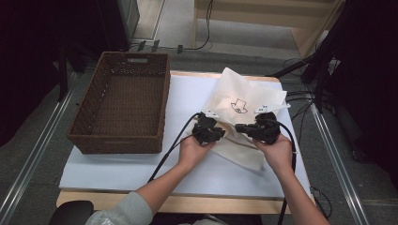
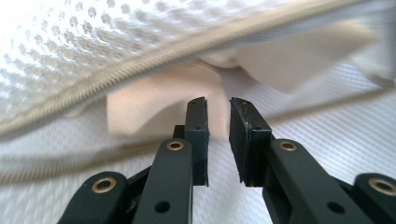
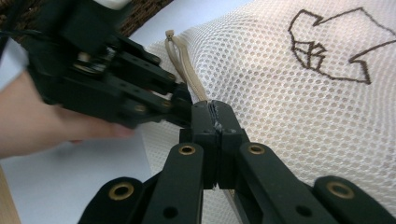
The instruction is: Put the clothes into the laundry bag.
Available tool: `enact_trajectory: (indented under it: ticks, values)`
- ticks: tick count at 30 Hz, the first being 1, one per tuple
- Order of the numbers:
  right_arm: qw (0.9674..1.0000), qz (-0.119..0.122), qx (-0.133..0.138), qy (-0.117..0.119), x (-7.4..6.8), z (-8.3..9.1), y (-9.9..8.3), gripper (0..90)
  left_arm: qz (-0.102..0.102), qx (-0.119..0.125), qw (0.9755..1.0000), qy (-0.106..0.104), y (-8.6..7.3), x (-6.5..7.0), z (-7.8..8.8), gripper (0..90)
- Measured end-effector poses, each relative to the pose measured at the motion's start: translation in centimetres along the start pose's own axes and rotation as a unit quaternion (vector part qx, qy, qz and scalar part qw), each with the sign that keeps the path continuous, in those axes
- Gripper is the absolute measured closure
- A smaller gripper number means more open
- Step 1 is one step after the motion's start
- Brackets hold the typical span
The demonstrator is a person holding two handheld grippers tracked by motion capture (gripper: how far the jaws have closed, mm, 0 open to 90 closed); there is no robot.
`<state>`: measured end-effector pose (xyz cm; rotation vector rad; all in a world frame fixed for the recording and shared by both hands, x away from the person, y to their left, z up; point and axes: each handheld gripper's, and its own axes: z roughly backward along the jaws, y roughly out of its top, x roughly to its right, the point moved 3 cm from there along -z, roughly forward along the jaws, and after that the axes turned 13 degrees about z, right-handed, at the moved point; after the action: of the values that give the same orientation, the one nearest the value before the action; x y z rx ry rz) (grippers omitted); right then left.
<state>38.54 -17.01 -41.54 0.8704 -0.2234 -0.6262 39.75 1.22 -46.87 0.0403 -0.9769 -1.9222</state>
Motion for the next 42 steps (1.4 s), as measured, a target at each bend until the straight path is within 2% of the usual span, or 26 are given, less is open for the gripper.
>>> enact_trajectory:
  ticks: [3, 7, 10, 13, 16, 18, 20, 24, 26, 28, 31, 34, 37, 38, 40, 42]
  values:
    - [0.9999, 0.005, -0.01, 0.003, -0.3, -0.5, -0.2, 90.0, -0.02, -0.004, 0.9998, 0.003, -0.6, 0.3, 1.2, 75.5]
    - [0.9996, 0.003, -0.026, 0.009, -0.4, -1.3, -0.6, 90.0, -0.029, -0.016, 0.9994, 0.005, -1.5, 0.1, 2.5, 71.8]
    - [0.9989, 0.0, -0.044, 0.014, -0.4, -2.1, -1.3, 90.0, -0.023, -0.016, 0.9996, 0.01, -2.1, -0.6, 3.4, 67.5]
    - [0.9982, 0.001, -0.059, 0.012, -0.2, -2.9, -1.9, 90.0, -0.02, -0.011, 0.9995, 0.024, -2.6, -1.5, 4.4, 61.7]
    - [0.997, -0.002, -0.077, 0.014, -0.1, -3.6, -2.7, 90.0, -0.003, -0.014, 0.9995, 0.027, -2.9, -2.2, 4.9, 55.8]
    - [0.9966, -0.002, -0.081, 0.015, 0.1, -4.0, -3.1, 90.0, -0.003, -0.009, 0.9995, 0.029, -3.2, -2.3, 5.0, 54.1]
    - [0.9963, -0.006, -0.085, 0.014, 0.2, -4.2, -3.4, 90.0, -0.006, -0.006, 0.9992, 0.04, -3.4, -2.5, 5.1, 51.3]
    - [0.9937, -0.008, -0.112, 0.01, 0.4, -4.6, -4.2, 90.0, -0.008, -0.004, 0.9989, 0.047, -3.5, -2.7, 5.2, 46.3]
    - [0.992, -0.008, -0.126, 0.01, 0.7, -4.9, -4.9, 90.0, -0.009, 0.001, 0.9983, 0.057, -3.4, -2.8, 5.3, 44.5]
    - [0.9922, -0.018, -0.123, 0.014, 1.0, -4.7, -5.0, 90.0, 0.0, 0.009, 0.9985, 0.055, -3.3, -3.1, 5.5, 43.4]
    - [0.9909, -0.015, -0.134, 0.007, 1.1, -4.3, -5.2, 90.0, 0.01, 0.013, 0.998, 0.061, -3.1, -3.5, 5.5, 40.2]
    - [0.99, -0.022, -0.14, 0.002, 1.6, -3.8, -5.4, 90.0, 0.032, 0.016, 0.9974, 0.063, -3.0, -4.0, 5.2, 40.1]
    - [0.99, -0.031, -0.137, 0.008, 1.8, -3.5, -5.6, 90.0, 0.016, 0.018, 0.9964, 0.081, -2.9, -4.2, 5.0, 39.9]
    - [0.9903, -0.031, -0.135, 0.009, 1.8, -3.6, -5.6, 90.0, 0.012, 0.022, 0.9946, 0.101, -2.7, -4.3, 4.8, 38.9]
    - [0.9901, -0.029, -0.137, 0.009, 1.8, -3.6, -5.6, 90.0, 0.018, 0.023, 0.9922, 0.121, -2.5, -4.7, 4.5, 36.0]
    - [0.9902, -0.028, -0.136, 0.011, 1.8, -3.5, -5.7, 90.0, 0.024, 0.026, 0.9915, 0.125, -2.3, -4.9, 4.2, 36.1]
